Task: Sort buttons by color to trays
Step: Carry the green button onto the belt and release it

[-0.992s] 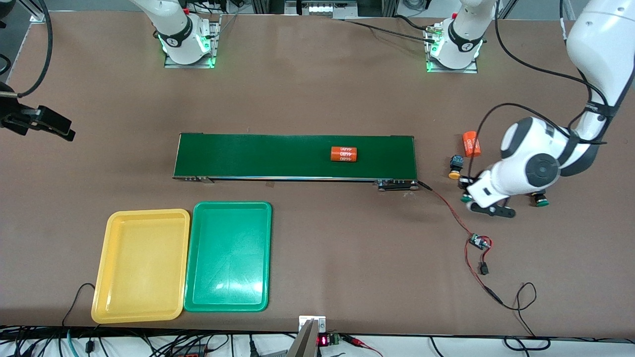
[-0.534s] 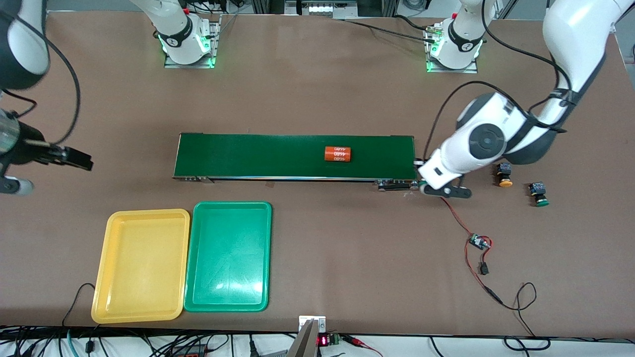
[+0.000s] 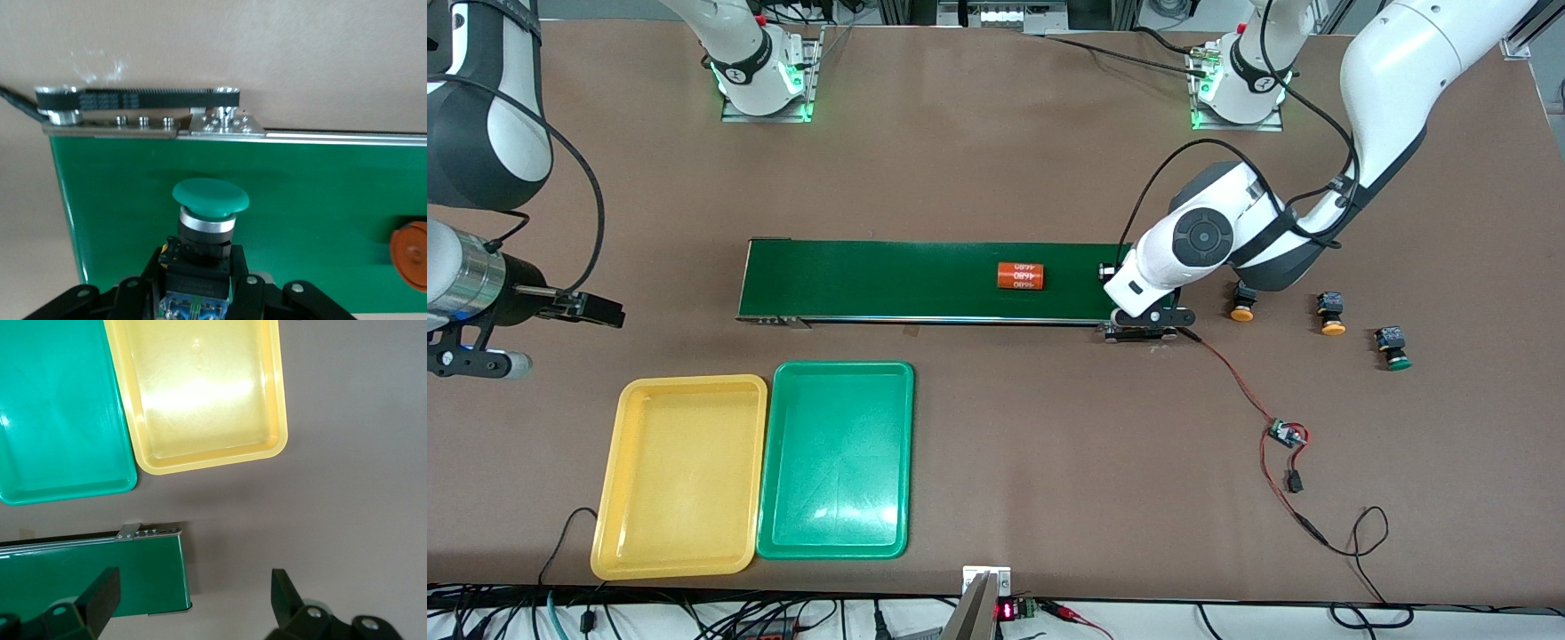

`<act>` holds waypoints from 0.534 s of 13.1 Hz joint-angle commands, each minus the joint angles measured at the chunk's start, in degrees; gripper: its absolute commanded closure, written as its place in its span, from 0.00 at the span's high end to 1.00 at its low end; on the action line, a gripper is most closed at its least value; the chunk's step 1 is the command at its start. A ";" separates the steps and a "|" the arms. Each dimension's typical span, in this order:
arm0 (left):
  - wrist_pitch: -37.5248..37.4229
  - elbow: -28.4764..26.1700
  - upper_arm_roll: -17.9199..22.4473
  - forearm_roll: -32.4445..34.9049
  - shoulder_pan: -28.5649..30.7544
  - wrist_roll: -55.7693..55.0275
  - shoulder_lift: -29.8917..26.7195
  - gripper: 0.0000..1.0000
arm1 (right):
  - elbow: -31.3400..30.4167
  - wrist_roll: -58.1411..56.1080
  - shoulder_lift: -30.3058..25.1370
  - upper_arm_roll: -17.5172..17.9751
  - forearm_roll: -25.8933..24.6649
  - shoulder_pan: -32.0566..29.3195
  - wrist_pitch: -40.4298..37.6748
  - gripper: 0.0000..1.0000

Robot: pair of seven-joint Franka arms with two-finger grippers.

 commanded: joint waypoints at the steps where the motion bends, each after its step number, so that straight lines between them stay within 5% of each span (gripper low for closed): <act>1: 0.65 -1.49 -0.46 0.41 0.18 -4.04 -0.14 0.38 | 0.32 0.03 0.52 0.26 0.75 0.20 -0.29 1.00; 3: 0.57 -1.59 -0.11 0.41 0.36 -4.23 -0.14 0.59 | 0.14 -0.41 0.79 0.35 1.10 -0.32 0.49 1.00; 5: 0.13 -0.89 -0.37 0.41 1.06 -3.44 -0.58 1.00 | 0.23 -5.39 1.23 0.26 2.42 -0.42 0.94 1.00; 7: -0.31 0.68 -0.99 0.41 2.37 -3.44 -1.45 1.00 | 0.23 -6.48 1.23 0.26 2.16 -0.33 0.94 1.00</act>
